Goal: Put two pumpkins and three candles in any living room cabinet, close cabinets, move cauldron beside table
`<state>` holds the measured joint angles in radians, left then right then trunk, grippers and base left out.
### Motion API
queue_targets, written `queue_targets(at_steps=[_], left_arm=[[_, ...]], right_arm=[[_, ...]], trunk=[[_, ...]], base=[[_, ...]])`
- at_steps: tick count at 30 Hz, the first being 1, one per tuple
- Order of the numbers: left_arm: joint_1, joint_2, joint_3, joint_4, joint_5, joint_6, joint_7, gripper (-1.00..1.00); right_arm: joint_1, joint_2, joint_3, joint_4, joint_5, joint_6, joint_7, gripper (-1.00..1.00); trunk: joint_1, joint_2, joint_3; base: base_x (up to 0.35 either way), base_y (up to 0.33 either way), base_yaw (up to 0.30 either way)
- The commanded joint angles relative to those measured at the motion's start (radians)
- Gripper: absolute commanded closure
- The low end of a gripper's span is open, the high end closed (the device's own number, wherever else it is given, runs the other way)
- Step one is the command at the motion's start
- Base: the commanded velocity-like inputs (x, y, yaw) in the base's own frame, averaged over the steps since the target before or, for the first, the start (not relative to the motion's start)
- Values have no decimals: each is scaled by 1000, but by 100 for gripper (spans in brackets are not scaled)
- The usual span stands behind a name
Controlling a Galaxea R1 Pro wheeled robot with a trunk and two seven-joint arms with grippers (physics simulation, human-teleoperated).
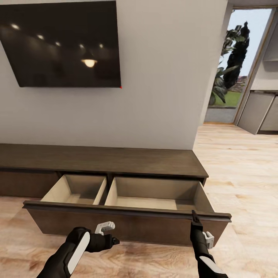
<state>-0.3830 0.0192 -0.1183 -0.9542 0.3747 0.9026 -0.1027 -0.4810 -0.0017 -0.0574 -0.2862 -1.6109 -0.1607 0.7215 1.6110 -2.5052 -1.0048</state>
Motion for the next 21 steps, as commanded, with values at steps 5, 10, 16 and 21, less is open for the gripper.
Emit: queue_targets(at_steps=[5,10,16,21], left_arm=[[0,0,-1,0,-8,2,-8,-100],[0,-1,-2,0,-7,2,-8,-100],[0,-1,-1,0,-7,4,-8,-100],[0,2,0,-1,-7,5,-8,-100]], right_arm=[[-1,0,-1,1,-3,0,4,-100],[-1,0,-1,1,-2,0,2,-100],[-1,0,-1,1,-1,1,-1,-100],[-1,4,8,1,1,1,-38,-100]], trunk=[[0,0,-1],[0,0,-1],[0,0,-1],[0,0,-1]], base=[[-105,0,0],[-236,0,0],[-293,-9,0],[-312,-76,0]])
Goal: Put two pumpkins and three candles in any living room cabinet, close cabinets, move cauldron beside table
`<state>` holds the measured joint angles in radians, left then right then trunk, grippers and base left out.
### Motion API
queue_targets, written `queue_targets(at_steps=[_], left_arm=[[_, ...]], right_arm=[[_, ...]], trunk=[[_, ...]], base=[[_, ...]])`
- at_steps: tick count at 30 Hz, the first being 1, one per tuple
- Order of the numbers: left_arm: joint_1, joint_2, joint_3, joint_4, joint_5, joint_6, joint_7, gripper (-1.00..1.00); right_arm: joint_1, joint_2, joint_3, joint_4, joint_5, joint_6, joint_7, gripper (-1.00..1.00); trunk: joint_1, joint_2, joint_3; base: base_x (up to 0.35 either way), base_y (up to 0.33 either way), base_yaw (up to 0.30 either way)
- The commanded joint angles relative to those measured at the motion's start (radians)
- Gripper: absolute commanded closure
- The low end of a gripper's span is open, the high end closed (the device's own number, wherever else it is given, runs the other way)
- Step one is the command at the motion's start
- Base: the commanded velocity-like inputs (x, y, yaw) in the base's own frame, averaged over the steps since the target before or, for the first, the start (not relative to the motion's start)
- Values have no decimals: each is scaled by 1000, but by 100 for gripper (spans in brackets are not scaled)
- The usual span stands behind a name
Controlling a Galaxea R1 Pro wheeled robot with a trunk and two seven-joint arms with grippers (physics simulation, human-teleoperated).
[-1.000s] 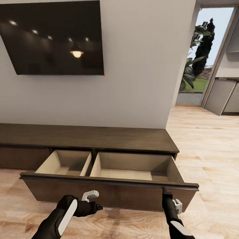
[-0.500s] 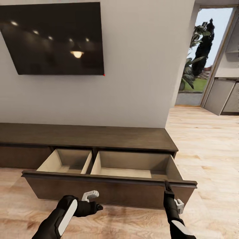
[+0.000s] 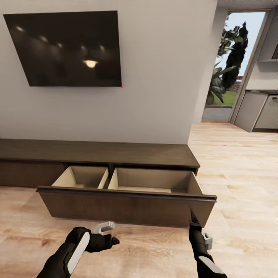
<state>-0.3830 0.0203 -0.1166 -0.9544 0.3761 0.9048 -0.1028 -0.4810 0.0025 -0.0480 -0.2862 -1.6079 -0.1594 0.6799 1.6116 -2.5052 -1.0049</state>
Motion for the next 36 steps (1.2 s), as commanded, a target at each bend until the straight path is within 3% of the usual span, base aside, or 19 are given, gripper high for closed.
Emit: queue_targets(at_steps=[1,6,11,14,15,19,25,32,33,34,36], left_arm=[[0,2,0,-1,-8,3,-8,-100],[0,6,3,-3,-8,3,-8,-100],[0,11,8,-49,-8,40,-8,-100],[0,12,12,-82,-8,78,-8,-100],[0,11,12,-88,-6,84,-8,-100],[0,11,11,-94,-8,89,-7,-100],[0,12,11,-95,-11,89,-4,-100],[0,12,11,-95,-13,88,1,-100],[0,12,11,-96,-13,88,2,-100],[0,11,11,-95,-14,88,5,-100],[0,11,11,-95,-15,88,5,-100]], right_arm=[[-1,2,0,1,-1,0,-22,-100],[-1,4,7,-2,3,28,-182,-100],[2,0,32,0,37,200,-236,-100],[7,-3,48,24,95,283,-241,-100],[8,-3,55,54,139,321,-243,-100],[8,-4,61,134,247,389,-243,-100],[9,-4,63,154,285,400,-231,-100],[14,-12,63,183,362,365,-222,-100],[15,-15,64,184,377,345,-222,-100],[15,-16,64,185,431,321,-222,-100],[15,-15,63,184,474,315,-222,-100]], trunk=[[-1,0,-1],[-1,0,-1],[-1,0,-1],[-2,0,7],[-2,0,11],[-4,1,26],[-7,3,49],[-10,4,76],[-10,4,80],[-11,5,84],[-12,5,92]], base=[[-313,-111,0],[-254,-118,0],[-53,-28,0],[-8,-4,0],[-2,-1,0],[0,0,0],[0,0,0],[0,0,0],[0,0,0],[0,0,0],[0,0,0]])
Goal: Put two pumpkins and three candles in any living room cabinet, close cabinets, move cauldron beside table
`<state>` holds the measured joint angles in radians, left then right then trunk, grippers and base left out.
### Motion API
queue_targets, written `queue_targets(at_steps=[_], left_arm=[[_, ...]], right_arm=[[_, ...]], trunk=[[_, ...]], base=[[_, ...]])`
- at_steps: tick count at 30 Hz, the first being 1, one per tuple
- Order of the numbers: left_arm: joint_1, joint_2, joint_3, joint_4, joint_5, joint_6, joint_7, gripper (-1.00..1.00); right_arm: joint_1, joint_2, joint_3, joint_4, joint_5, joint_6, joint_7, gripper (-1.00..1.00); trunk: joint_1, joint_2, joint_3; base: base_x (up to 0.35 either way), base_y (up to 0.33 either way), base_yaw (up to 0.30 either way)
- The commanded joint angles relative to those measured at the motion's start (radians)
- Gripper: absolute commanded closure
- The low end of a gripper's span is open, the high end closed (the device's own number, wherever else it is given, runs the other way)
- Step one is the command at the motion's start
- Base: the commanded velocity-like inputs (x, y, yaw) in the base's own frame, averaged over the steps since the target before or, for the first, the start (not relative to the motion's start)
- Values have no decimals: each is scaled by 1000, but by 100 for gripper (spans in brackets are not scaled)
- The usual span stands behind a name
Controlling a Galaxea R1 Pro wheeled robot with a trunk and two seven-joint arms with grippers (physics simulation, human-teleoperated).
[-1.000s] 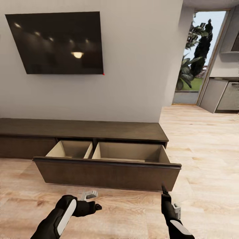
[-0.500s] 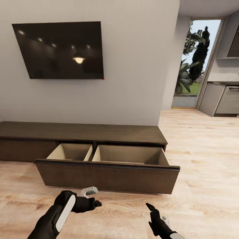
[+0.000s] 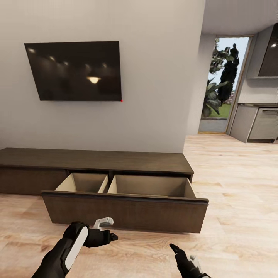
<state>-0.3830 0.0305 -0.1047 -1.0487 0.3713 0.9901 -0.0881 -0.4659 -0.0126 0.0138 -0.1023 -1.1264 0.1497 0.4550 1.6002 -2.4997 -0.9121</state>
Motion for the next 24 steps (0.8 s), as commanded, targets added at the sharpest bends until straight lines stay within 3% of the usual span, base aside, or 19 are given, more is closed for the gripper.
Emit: queue_targets(at_steps=[1,5,15,19,24], left_arm=[[-1,0,-1,-1,-10,2,-9,-100],[-1,1,-1,-1,-11,2,-9,-100],[-1,1,-1,1,-12,1,-8,-100],[-1,0,-1,2,-13,1,-6,-100],[-1,0,-2,4,-16,1,-4,-100]], right_arm=[[0,-1,1,-3,19,2,4,-100],[0,0,1,-10,67,-3,5,-100],[0,0,4,-26,88,-7,12,-100],[0,1,19,-27,132,-24,8,-100],[0,5,22,-27,147,-48,1,-100]], trunk=[[-4,7,2],[-19,35,15],[-58,105,46],[-73,133,59],[-92,168,74]], base=[[0,0,0],[0,0,0],[0,0,0],[0,0,2],[0,0,185]])
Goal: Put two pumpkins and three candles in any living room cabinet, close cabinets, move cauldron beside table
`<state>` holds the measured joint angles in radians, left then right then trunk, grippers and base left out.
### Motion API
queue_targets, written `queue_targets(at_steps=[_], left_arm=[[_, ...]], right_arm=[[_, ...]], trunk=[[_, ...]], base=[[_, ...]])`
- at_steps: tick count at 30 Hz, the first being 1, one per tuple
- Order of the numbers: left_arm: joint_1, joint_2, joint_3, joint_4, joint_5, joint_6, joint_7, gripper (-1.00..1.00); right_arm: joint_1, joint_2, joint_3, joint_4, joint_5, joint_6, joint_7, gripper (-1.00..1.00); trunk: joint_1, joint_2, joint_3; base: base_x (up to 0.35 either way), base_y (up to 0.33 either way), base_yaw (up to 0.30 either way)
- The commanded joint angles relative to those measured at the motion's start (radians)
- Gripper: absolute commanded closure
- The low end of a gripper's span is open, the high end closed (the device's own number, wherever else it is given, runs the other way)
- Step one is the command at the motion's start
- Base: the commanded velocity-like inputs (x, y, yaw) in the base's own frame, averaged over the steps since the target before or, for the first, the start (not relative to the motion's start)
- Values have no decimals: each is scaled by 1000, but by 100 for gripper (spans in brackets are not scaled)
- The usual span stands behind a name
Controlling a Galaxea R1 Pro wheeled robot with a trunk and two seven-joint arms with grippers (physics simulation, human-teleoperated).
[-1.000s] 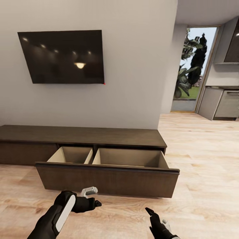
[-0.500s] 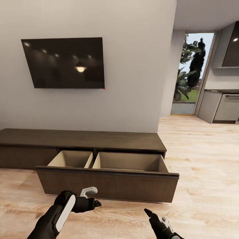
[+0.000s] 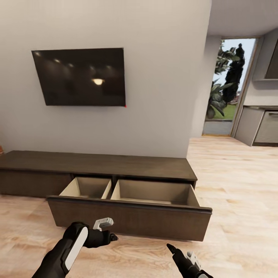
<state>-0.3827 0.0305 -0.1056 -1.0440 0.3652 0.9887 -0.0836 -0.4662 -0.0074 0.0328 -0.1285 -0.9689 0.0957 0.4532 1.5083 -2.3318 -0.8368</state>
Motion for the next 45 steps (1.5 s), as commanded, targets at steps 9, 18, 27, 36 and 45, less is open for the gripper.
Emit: queue_targets(at_steps=[9,18,27,36,45], left_arm=[[-1,2,-1,1,-10,3,-10,-100],[-1,3,0,-2,-9,3,-10,-100],[-1,3,1,-2,-9,3,-10,-100],[-1,15,32,-2,-8,4,-10,-100],[-1,28,33,-3,-6,4,-10,-100]], right_arm=[[0,1,6,1,-7,-8,-7,-100],[0,3,6,1,29,-35,-49,-100],[0,3,5,2,64,-48,-109,-100],[0,3,5,5,63,-57,-111,-100],[0,3,6,4,67,-160,-110,-100]], trunk=[[-35,63,27],[-69,126,55],[-104,189,83],[-138,252,105],[-173,315,126]], base=[[-3,0,283],[-200,78,291],[-284,142,292],[-286,144,283],[-286,144,269]])
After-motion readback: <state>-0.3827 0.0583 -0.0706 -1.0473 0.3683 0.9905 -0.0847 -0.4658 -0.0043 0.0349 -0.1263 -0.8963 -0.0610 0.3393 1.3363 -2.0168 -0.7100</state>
